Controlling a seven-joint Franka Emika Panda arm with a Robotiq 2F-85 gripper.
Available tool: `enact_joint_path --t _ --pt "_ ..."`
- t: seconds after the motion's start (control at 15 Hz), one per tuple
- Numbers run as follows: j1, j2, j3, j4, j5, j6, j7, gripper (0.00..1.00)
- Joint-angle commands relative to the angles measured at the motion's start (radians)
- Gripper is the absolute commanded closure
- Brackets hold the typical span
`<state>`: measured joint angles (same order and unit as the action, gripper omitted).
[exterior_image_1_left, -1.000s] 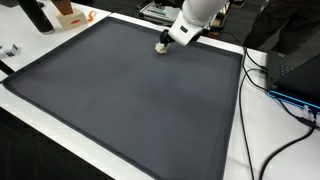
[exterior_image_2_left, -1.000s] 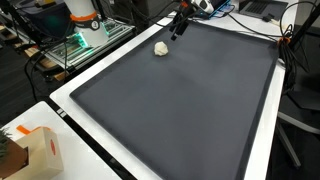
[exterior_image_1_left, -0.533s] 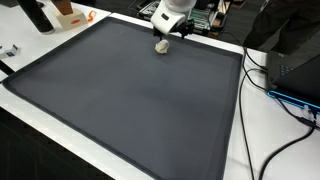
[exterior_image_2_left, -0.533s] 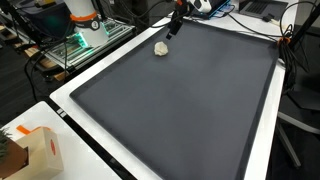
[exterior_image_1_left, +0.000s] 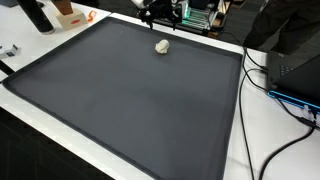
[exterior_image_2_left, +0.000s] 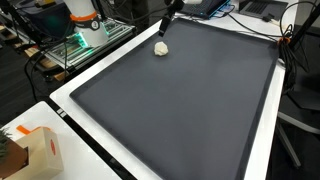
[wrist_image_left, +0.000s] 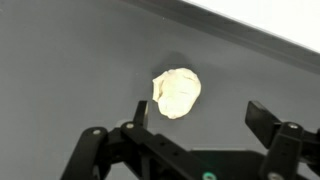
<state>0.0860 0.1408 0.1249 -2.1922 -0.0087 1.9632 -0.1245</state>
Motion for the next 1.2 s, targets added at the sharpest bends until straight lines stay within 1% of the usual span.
enact_joint_path --t 0.0,0.2,0.47,0.6,0.67,0.8,1.13 --pt "-0.001 -0.025 -0.013 -0.016 0.003 0.011 0.000 0.00" --pt "-0.007 -0.069 -0.024 -0.045 0.006 0.019 0.000 0.00" --pt "-0.007 -0.073 -0.024 -0.054 0.007 0.025 0.001 0.00" --pt "-0.005 -0.053 -0.020 -0.063 0.027 0.075 -0.011 0.00" --pt "0.000 -0.044 -0.018 -0.070 0.015 0.105 0.014 0.00" --pt "0.004 -0.029 -0.015 -0.086 0.022 0.159 0.011 0.00" --pt "0.007 0.008 -0.016 -0.111 0.026 0.222 0.057 0.00"
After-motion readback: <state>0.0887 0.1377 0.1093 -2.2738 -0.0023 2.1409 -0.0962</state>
